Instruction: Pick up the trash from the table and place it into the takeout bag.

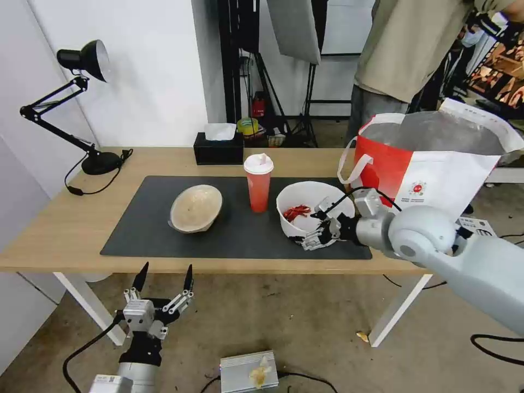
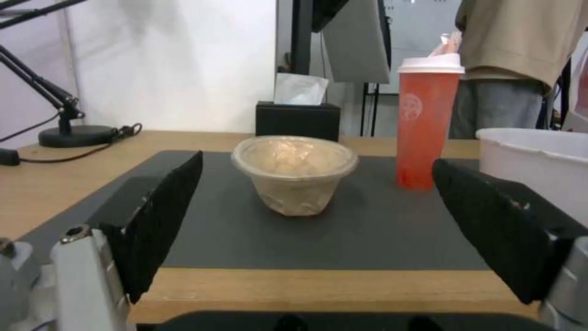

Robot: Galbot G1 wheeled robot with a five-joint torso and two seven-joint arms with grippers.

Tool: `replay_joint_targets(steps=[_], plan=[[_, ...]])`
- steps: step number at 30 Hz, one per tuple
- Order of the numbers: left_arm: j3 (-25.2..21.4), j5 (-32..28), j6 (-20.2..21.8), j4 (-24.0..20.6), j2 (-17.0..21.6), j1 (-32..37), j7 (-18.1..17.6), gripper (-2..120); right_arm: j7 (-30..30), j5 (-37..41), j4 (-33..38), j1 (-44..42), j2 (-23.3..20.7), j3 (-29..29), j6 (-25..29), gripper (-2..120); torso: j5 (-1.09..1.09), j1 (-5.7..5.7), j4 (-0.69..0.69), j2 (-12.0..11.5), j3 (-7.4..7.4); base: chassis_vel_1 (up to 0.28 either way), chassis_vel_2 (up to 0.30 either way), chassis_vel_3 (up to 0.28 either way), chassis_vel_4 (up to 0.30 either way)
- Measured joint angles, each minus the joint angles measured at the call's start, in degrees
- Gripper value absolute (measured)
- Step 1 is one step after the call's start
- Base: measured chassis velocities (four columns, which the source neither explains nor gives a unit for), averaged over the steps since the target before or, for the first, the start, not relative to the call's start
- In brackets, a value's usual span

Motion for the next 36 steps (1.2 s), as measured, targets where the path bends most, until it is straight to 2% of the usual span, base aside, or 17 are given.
replay_joint_targets(steps=[17,36], plan=[[-0.07,0.43,0.09,1.42,-2.0,-0.7,-0.18,100,1.68,-0.08,-5.32,6.37,4.24,-6.04,-2.11,100,0.0,0.0,0.0,0.0,0.0,0.0,0.0,0.0,0.0],[-0.17,1.02,-0.03,1.48,-3.37,-0.38,-0.18,100,1.05,-1.64,-6.43,6.35,4.31,-6.28,-2.05,100,0.0,0.0,0.0,0.01,-0.01,0.0,0.0,0.0,0.0]])
